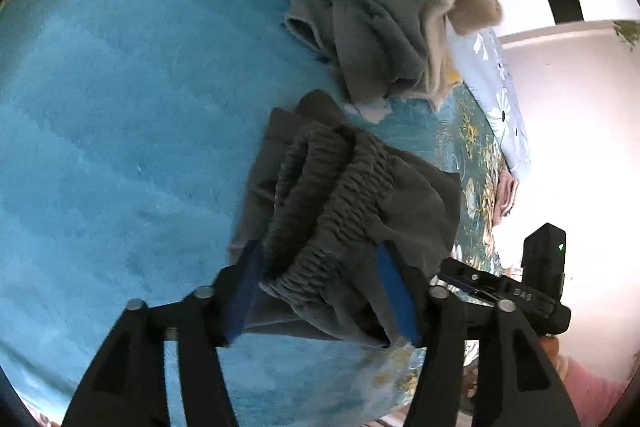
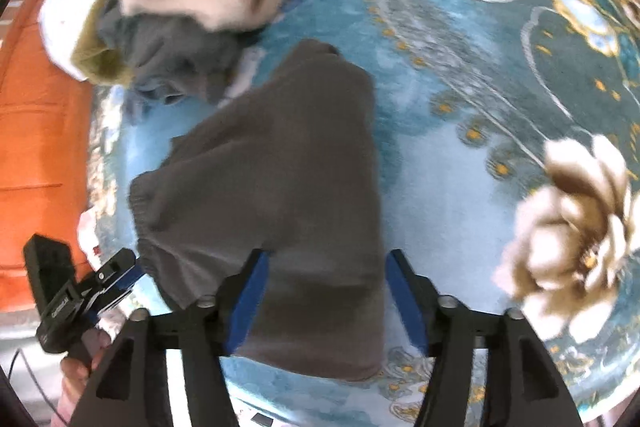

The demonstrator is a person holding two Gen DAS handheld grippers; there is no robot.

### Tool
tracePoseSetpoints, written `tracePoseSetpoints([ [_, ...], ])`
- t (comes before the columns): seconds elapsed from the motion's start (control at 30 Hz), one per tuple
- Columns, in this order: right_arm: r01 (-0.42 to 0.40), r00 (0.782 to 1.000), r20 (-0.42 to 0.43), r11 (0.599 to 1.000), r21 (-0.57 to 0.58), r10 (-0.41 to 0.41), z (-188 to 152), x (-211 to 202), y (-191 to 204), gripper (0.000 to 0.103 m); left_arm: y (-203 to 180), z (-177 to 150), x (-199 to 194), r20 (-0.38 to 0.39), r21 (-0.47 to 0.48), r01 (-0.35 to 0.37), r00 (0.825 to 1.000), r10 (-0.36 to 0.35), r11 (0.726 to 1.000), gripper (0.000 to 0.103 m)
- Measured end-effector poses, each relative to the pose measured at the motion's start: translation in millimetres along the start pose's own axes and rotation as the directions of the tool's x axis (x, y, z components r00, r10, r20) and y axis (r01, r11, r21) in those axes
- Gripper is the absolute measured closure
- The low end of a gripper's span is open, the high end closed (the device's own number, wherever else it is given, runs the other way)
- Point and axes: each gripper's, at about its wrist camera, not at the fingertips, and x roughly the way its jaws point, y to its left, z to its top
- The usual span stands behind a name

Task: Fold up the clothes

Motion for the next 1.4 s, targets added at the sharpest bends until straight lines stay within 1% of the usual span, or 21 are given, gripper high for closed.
tracePoseSetpoints([
  [0.07, -0.014, 1.0, -0.011, 1.0, -0.007, 0.014, 1.7, 4.3, -2.0, 0.035, 4.6, 1.7, 3.2, -0.005, 0.012, -0.023, 1.0, 0.023, 1.0, 0.033],
  [0.1, -0.018, 1.0, -0.017, 1.0, -0.007, 0.018, 2.4, 7.1, -3.7, 0.034, 7.6, 4.0, 7.6, -0.021, 0.007, -0.014, 1.0, 0.014, 1.0, 0.033],
  [0.13, -0.023, 0.999, -0.022, 1.0, -0.007, 0.023, 3.1, 9.8, -5.5, 0.031, 9.5, 6.1, 12.7, -0.036, 0.002, 0.004, 0.999, -0.004, 1.0, 0.032],
  [0.23, -0.043, 0.999, -0.028, 0.999, 0.019, 0.044, 6.0, 17.5, -14.9, 0.025, 13.7, 11.4, 28.2, -0.063, 0.018, 0.04, 0.997, -0.038, 0.999, 0.028],
  [0.27, -0.053, 0.998, -0.03, 0.998, 0.031, 0.054, 7.3, 20.2, -18.2, 0.025, 16.3, 13.1, 33.0, -0.074, 0.031, 0.044, 0.996, -0.041, 0.999, 0.025],
  [0.3, -0.068, 0.997, -0.032, 0.997, 0.048, 0.07, 9.3, 22.5, -20.6, 0.024, 21.0, 13.5, 36.3, -0.082, 0.016, 0.062, 0.995, -0.061, 0.998, 0.019],
  [0.33, -0.081, 0.996, -0.034, 0.995, 0.058, 0.083, 9.6, 23.8, -22.9, 0.023, 26.9, 13.2, 38.7, -0.09, -0.015, 0.09, 0.992, -0.091, 0.996, 0.018],
  [0.43, -0.107, 0.993, -0.039, 0.992, 0.072, 0.11, 10.9, 28.8, -27.5, 0.023, 44.6, 12.4, 45.8, -0.105, -0.109, 0.169, 0.978, -0.18, 0.98, 0.018],
  [0.47, -0.111, 0.993, -0.041, 0.991, 0.077, 0.115, 11.3, 30.7, -28.9, 0.023, 47.3, 11.8, 46.5, -0.104, -0.123, 0.182, 0.975, -0.195, 0.976, 0.018],
  [0.6, -0.108, 0.993, -0.045, 0.989, 0.102, 0.113, 14.8, 41.2, -24.8, 0.022, 48.4, 10.1, 45.4, -0.094, -0.137, 0.193, 0.974, -0.207, 0.972, 0.019],
  [0.73, -0.09, 0.994, -0.045, 0.989, 0.12, 0.096, 19.0, 52.2, -10.8, 0.023, 44.4, 9.3, 41.6, -0.097, -0.129, 0.189, 0.975, -0.202, 0.974, 0.03],
  [0.8, -0.097, 0.994, -0.044, 0.986, 0.139, 0.104, 22.6, 56.0, -3.3, 0.031, 41.9, 8.7, 39.1, -0.1, -0.127, 0.182, 0.976, -0.195, 0.975, 0.035],
  [0.83, -0.102, 0.993, -0.042, 0.984, 0.146, 0.11, 24.9, 58.4, 1.8, 0.036, 40.7, 8.6, 37.9, -0.102, -0.127, 0.177, 0.976, -0.191, 0.976, 0.037],
  [0.87, -0.099, 0.994, -0.037, 0.984, 0.146, 0.105, 24.9, 57.5, 5.6, 0.038, 39.7, 8.6, 36.9, -0.104, -0.128, 0.173, 0.977, -0.187, 0.976, 0.039],
  [0.93, -0.091, 0.995, -0.028, 0.985, 0.147, 0.096, 24.6, 55.5, 12.7, 0.047, 37.2, 9.0, 33.9, -0.11, -0.135, 0.166, 0.977, -0.182, 0.977, 0.043],
  [1.03, -0.096, 0.995, 0.002, 0.98, 0.173, 0.097, 23.3, 48.4, 19.0, 0.055, 29.6, 9.3, 26.6, -0.111, -0.123, 0.15, 0.98, -0.164, 0.981, 0.05],
  [1.1, -0.104, 0.995, 0.025, 0.976, 0.191, 0.101, 22.1, 41.7, 23.5, 0.058, 23.0, 9.7, 19.7, -0.105, -0.107, 0.146, 0.982, -0.157, 0.983, 0.053],
  [1.27, -0.125, 0.991, 0.064, 0.973, 0.196, 0.114, 22.2, 19.4, 36.4, 0.061, 6.4, 12.9, -2.6, -0.102, -0.095, 0.159, 0.98, -0.168, 0.983, 0.055],
  [1.4, -0.146, 0.985, 0.114, 0.975, 0.17, 0.128, 23.0, -19.8, 51.1, 0.063, -6.7, 10.6, -28.3, -0.087, -0.072, 0.183, 0.978, -0.189, 0.98, 0.056],
])
